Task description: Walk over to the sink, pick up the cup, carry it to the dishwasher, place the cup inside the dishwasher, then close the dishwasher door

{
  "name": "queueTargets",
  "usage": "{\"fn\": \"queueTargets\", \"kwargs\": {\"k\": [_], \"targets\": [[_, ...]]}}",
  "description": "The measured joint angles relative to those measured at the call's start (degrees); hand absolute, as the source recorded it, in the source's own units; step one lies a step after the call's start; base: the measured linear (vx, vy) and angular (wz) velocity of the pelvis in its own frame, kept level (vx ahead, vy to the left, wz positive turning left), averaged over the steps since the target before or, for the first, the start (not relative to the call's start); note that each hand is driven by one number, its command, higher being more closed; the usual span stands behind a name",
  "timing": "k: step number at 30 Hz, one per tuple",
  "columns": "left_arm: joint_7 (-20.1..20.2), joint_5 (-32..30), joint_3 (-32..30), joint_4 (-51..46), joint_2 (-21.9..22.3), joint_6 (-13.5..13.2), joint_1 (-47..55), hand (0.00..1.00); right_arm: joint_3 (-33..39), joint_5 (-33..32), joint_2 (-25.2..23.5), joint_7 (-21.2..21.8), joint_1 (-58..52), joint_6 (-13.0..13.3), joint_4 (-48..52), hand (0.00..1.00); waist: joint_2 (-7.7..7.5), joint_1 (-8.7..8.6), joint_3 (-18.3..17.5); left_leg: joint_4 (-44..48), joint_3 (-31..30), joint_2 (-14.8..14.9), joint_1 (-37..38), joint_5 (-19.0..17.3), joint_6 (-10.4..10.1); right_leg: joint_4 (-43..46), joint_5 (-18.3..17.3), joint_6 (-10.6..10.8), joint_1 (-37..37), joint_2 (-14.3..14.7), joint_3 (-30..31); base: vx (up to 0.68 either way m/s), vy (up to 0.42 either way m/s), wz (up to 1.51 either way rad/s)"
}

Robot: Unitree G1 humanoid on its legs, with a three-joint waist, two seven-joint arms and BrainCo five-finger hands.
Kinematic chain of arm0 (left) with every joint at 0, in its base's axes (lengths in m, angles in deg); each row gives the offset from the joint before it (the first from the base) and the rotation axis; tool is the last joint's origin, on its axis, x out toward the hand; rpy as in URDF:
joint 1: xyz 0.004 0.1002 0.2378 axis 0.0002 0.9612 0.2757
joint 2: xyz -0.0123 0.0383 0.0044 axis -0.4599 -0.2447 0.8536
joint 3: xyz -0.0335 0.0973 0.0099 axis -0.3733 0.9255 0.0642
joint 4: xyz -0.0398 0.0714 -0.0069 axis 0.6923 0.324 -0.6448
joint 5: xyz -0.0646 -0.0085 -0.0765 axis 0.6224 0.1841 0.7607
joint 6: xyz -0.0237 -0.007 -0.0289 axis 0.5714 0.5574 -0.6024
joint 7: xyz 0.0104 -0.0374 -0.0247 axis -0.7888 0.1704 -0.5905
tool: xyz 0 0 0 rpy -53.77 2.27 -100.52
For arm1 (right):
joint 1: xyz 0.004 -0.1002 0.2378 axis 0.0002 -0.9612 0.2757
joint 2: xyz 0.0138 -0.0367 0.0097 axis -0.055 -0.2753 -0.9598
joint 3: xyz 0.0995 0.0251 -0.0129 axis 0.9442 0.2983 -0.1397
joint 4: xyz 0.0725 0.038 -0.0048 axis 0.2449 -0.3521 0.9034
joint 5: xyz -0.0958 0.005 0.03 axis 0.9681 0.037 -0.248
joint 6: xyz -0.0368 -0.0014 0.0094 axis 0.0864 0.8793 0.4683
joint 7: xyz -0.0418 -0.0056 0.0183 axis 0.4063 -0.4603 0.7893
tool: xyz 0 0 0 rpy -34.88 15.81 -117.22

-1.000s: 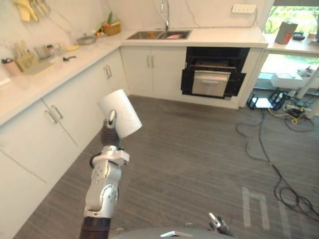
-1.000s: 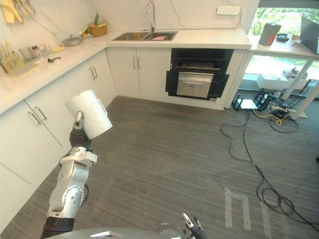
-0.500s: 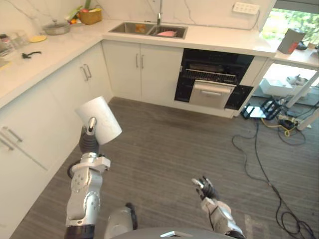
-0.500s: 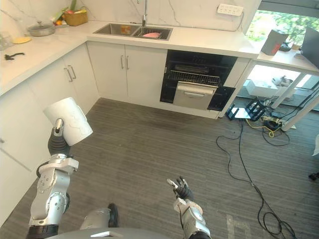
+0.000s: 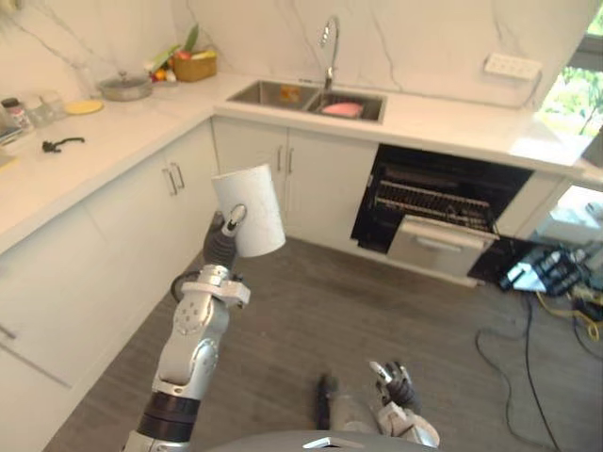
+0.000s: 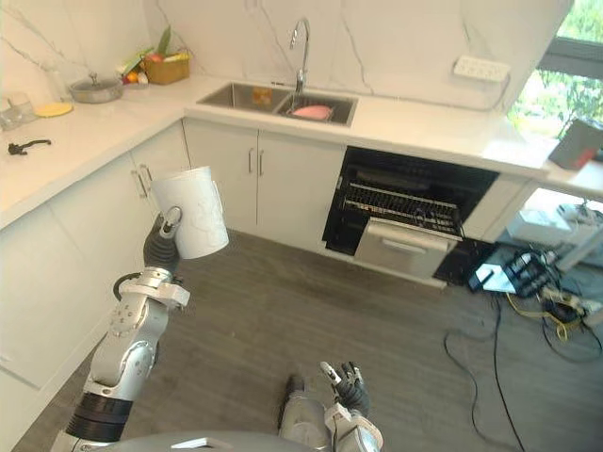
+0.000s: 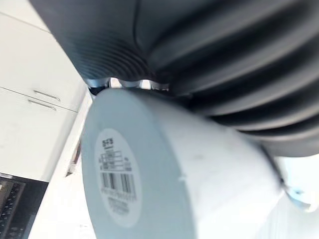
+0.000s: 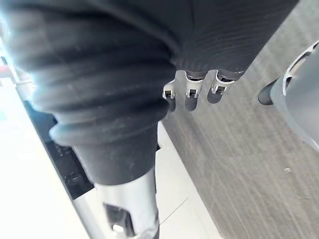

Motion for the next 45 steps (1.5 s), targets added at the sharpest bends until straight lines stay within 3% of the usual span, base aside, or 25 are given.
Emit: {"fn": "queueTargets", "kwargs": {"k": [1, 2, 3, 5, 6, 7, 8, 10, 13, 15, 16, 18, 20, 21, 22, 24, 27, 30, 32, 34, 35, 36, 37, 41, 45], "targets": [[0.0, 0.0, -0.3, -0.5, 0.6, -0.7, 0.4, 1.00, 0.0, 2.2, 0.6, -0.1, -0.3, 0.2, 1.5, 0.00, 0.38, 0.13, -1.2, -0.4, 0.2, 0.8, 1.8, -2.2, -0.4, 1.4, 2.2, -1.2, -0.5, 0.6, 0.8, 0.73, -0.397, -0.06], [-0.1, 0.0, -0.2, -0.5, 1.6, -1.1, 1.1, 1.00, 0.1, 4.8, 1.7, -0.5, -0.4, 0.3, 3.3, 0.00, 1.34, -0.22, -2.5, -1.3, 0.7, 2.9, 3.4, -3.6, 1.1, 4.9, 3.3, -1.5, -1.5, 2.5, 0.5, 0.76, -0.379, -0.01], [-0.3, 0.0, 0.1, -0.4, 2.5, -1.2, 1.5, 1.00, 0.0, 6.6, 2.0, -1.2, -0.1, 0.8, 4.8, 0.00, 3.77, -0.50, -3.9, 0.1, 1.2, 4.3, 3.9, -2.5, 1.6, 7.1, 3.7, -1.5, -2.1, 3.8, -0.2, 0.74, -0.378, -0.05], [-1.9, 0.0, 1.5, -0.4, 5.1, -1.2, 2.0, 1.00, 0.2, 8.1, 2.6, -2.6, 1.4, 1.1, 6.9, 0.00, 5.16, -0.27, -3.9, 15.7, 2.8, 8.0, -1.5, 4.6, 0.5, 8.5, 4.5, -4.8, 0.1, 5.2, -1.5, 0.77, -0.426, -0.09], [-2.7, 0.0, 2.3, -0.5, 6.3, -1.2, 1.9, 1.00, 0.6, 8.0, 2.4, -2.8, 1.4, 1.2, 8.5, 0.00, 6.14, -0.18, -3.1, 28.6, 1.7, 11.1, -6.8, 14.6, 0.3, 8.0, 1.8, -5.8, 3.4, 6.8, -2.0, 0.66, -0.349, 0.01], [-3.0, -0.1, 2.5, -0.5, 6.1, -1.1, 1.9, 1.00, 0.4, 7.9, 2.3, -2.9, 1.4, 1.2, 9.0, 0.00, 6.31, -0.16, -3.0, 34.8, 0.8, 12.8, -10.0, 18.8, -0.3, 7.4, 0.7, -6.1, 5.1, 7.5, -2.1, 0.65, -0.300, 0.05], [-3.4, -0.1, 2.3, -0.5, 6.1, -0.4, 1.9, 1.00, -0.2, 8.0, 2.1, -3.6, 1.4, 1.2, 9.7, 0.00, 6.79, 0.01, -2.6, 45.9, 0.3, 15.7, -16.0, 20.6, -1.1, 5.2, -1.0, -6.5, 9.6, 9.1, -2.3, 0.76, -0.345, 0.01], [-3.6, -0.1, 1.1, -0.5, 6.1, 0.3, 2.1, 1.00, -0.3, 7.9, 2.4, -4.2, 1.6, 1.6, 9.6, 0.00, 6.25, 0.90, -2.3, 51.5, 2.6, 17.7, -22.8, 17.6, 0.1, -0.9, -1.8, -6.1, 18.2, 10.4, -2.7, 0.60, -0.255, -0.11], [-3.5, 0.1, -0.6, -0.5, 5.7, 0.3, 2.1, 1.00, 0.8, 7.2, 3.1, -5.2, 4.6, 3.2, 9.4, 0.00, 5.68, 2.44, -2.5, 34.6, 10.7, 16.1, -27.6, 11.9, -0.6, -6.7, -2.0, -6.1, 24.6, 10.3, -0.6, 0.61, -0.169, -0.35], [-3.5, 0.1, -0.7, -0.5, 5.1, 0.5, 2.1, 1.00, 0.3, 7.2, 4.2, -6.1, 7.3, 3.5, 9.3, 0.00, 5.07, 2.98, -2.2, 16.7, 10.2, 10.7, -28.7, 12.3, -1.3, -7.6, -2.8, -5.3, 26.0, 8.9, 1.5, 0.54, 0.010, -0.55], [-3.5, 0.2, -0.7, -0.7, 4.7, 0.6, 2.2, 1.00, -0.1, 7.2, 4.9, -6.7, 8.7, 3.9, 9.3, 0.00, 4.60, 3.21, -2.3, 5.1, 7.5, 7.0, -29.0, 15.1, -1.9, -7.8, -3.5, -4.8, 26.4, 7.9, 3.3, 0.50, 0.093, -0.67], [-3.4, 0.2, -1.4, -1.7, 3.6, 0.7, 2.3, 1.00, -0.1, 7.2, 5.1, -7.5, 10.4, 4.1, 9.3, 0.00, 3.90, 3.52, -1.8, -5.4, 2.8, 4.1, -29.7, 19.4, -3.2, -7.7, -5.9, -3.9, 27.7, 6.5, 6.4, 0.45, 0.182, -0.76], [-3.1, 0.9, -2.2, -1.8, 2.6, 0.7, 2.4, 1.00, -0.1, 7.3, 5.9, -7.8, 10.4, 4.1, 9.2, 0.00, 4.13, 3.48, -1.8, -8.1, 0.5, 3.9, -29.7, 21.9, -3.3, -6.4, -9.5, -1.8, 29.7, 6.3, 9.4, 0.46, 0.270, -0.86], [-2.5, 1.2, -2.5, -1.7, 1.5, 0.6, 3.1, 1.00, -0.7, 7.3, 5.6, -7.8, 10.3, 4.1, 8.4, 0.00, 3.17, 3.86, -1.8, -5.5, 1.1, 3.5, -27.6, 28.0, -2.3, -4.7, -11.9, -0.7, 31.1, 4.9, 12.5, 0.45, 0.300, -0.98], [-2.3, 1.2, -3.0, -1.6, -0.3, 0.6, 3.5, 1.00, -2.2, 7.4, 5.0, -7.7, 10.3, 4.1, 7.4, 0.00, 0.41, 3.48, -1.9, -1.6, 3.1, 2.2, -27.1, 24.9, -0.7, -3.1, -12.1, -0.8, 31.5, 2.4, 14.5, 0.44, 0.281, -0.89], [-2.1, 1.1, -3.4, -1.6, -1.2, 0.5, 2.8, 1.00, -2.2, 7.4, 4.3, -7.7, 10.4, 4.0, 7.5, 0.00, -1.70, 2.24, -1.9, 5.5, 4.6, 1.5, -27.8, 19.9, 1.2, -1.0, -11.0, -0.7, 31.9, 0.0, 15.4, 0.49, 0.287, -0.35], [-1.6, 1.1, -2.1, -1.6, -1.2, 0.5, -0.9, 1.00, -0.2, 7.0, 3.8, -8.0, 10.2, 3.9, 7.8, 0.00, -2.60, 1.09, -2.0, 8.9, 7.0, -0.8, -24.8, 13.3, 2.8, 9.7, -8.5, 0.2, 29.6, -3.1, 15.2, 0.43, 0.288, -0.30], [-1.3, 1.0, -1.8, -1.6, -1.5, 0.6, -4.0, 1.00, -0.5, 7.2, 1.7, -8.8, 9.6, 2.8, 9.7, 0.00, -2.04, 0.92, -1.4, 2.8, 12.3, -2.4, -15.7, 11.8, 3.9, 31.8, -1.4, 2.0, 19.2, -8.2, 12.6, 0.28, 0.202, -0.70], [-2.5, 0.5, -1.4, -1.6, -1.4, 0.6, -4.7, 1.00, -2.5, 8.1, 0.8, -8.3, 9.6, 2.4, 10.3, 0.00, 0.01, -0.56, -1.2, -1.7, 15.5, -1.6, -10.2, 11.5, 3.6, 38.1, -4.0, -1.5, 13.1, -9.4, 4.9, 0.19, 0.152, -0.94], [-3.3, 0.1, -1.2, -1.6, -1.7, 0.1, -6.4, 1.00, -4.5, 8.2, -0.3, -7.3, 9.0, 1.4, 14.3, 0.00, 1.33, -1.01, -1.2, -4.4, 20.5, -0.4, -7.4, 10.6, 2.4, 30.1, -6.2, -1.4, 6.8, -7.8, -5.3, 0.20, 0.145, -1.01], [-3.2, 0.1, -1.2, -1.5, -1.8, -0.1, -6.4, 1.00, -5.0, 8.2, -0.4, -7.0, 8.8, 1.3, 15.5, 0.00, 0.82, -1.20, -1.3, -4.6, 21.7, -0.4, -6.9, 10.4, 2.1, 26.5, -5.8, -1.4, 6.2, -7.4, -8.3, 0.21, 0.045, -0.98], [-2.9, 0.0, -1.1, -1.6, -2.2, -0.2, -6.0, 1.00, -5.9, 8.3, -0.5, -6.4, 8.0, 1.2, 18.1, 0.00, -0.47, -1.23, -1.6, -4.3, 23.4, -1.2, -6.1, 9.6, 1.2, 18.1, 0.8, -4.5, 5.8, -6.7, -15.0, 0.28, 0.028, -1.08], [-1.7, -0.2, -0.8, -1.1, -1.9, -0.4, -4.8, 1.00, -6.0, 10.1, 0.3, -5.9, 7.6, 1.1, 20.0, 0.00, -0.91, -0.93, -2.1, -4.3, 23.6, -1.2, -5.5, 9.1, 1.0, 16.0, -0.6, -7.1, 6.1, -5.9, -16.4, 0.30, 0.017, -1.11], [0.3, -2.4, 4.4, 3.5, -1.2, -0.5, -4.1, 1.00, -5.5, 11.1, 1.7, -6.1, 6.2, 0.8, 22.7, 0.00, 0.90, -1.68, -1.2, -2.7, 20.8, 0.4, -5.0, 9.0, 0.8, 4.8, 0.3, -5.9, 9.9, 0.0, -14.6, 0.28, -0.035, -0.71], [-2.0, -4.4, 6.6, 4.9, -0.8, -2.4, -4.0, 1.00, -5.7, 11.7, 2.5, -5.1, 6.4, 0.2, 23.3, 0.00, 2.25, -1.35, -0.5, 8.0, 20.8, 2.8, -5.4, 9.2, 0.4, -1.3, 1.7, -4.9, 12.9, 4.4, -6.7, 0.13, -0.002, -1.00]]}}
